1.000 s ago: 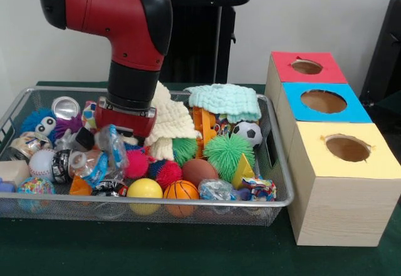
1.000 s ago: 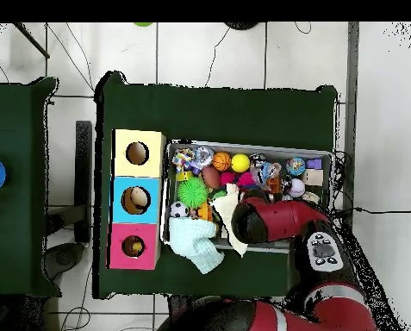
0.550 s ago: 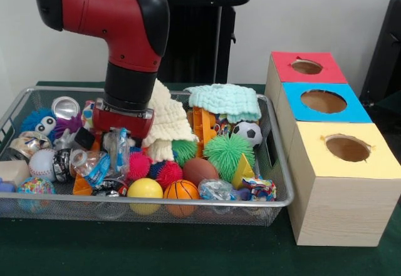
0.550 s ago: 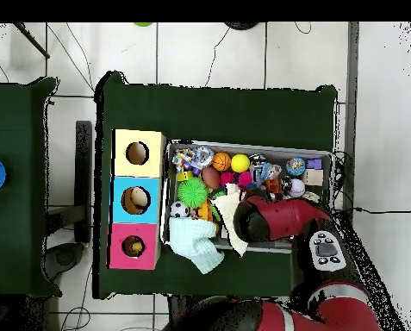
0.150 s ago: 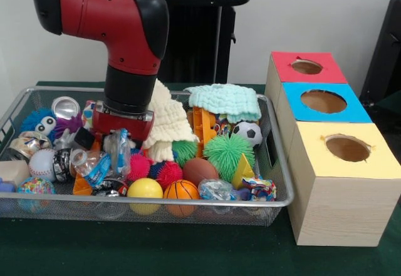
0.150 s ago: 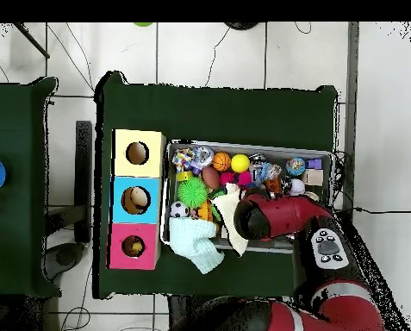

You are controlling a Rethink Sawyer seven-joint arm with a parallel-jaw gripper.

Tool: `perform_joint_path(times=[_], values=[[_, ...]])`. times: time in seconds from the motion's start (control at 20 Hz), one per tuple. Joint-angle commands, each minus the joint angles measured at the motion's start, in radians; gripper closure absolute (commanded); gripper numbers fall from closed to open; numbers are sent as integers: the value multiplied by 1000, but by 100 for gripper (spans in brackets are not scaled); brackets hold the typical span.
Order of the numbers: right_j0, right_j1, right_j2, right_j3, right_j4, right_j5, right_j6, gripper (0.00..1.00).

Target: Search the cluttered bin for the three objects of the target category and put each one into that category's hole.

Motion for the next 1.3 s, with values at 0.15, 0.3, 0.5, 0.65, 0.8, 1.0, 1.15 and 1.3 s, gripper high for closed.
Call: perform_joint_path(times=[0.15,0.3,0.5,0.65,0.8,1.0,1.15,1.3], values=[[-117,26,10,-125,-161,271,-383,0],[-129,10,25,-125,-171,287,-397,0],[-160,-20,65,-107,-176,321,-433,0],[-161,-49,65,-85,-182,336,-429,0],[-158,-78,61,-66,-189,359,-428,0],[-163,-117,72,-50,-185,421,-468,0],[-168,-144,82,-38,-180,459,-494,0],[-175,-165,91,-27,-181,479,-508,0]])
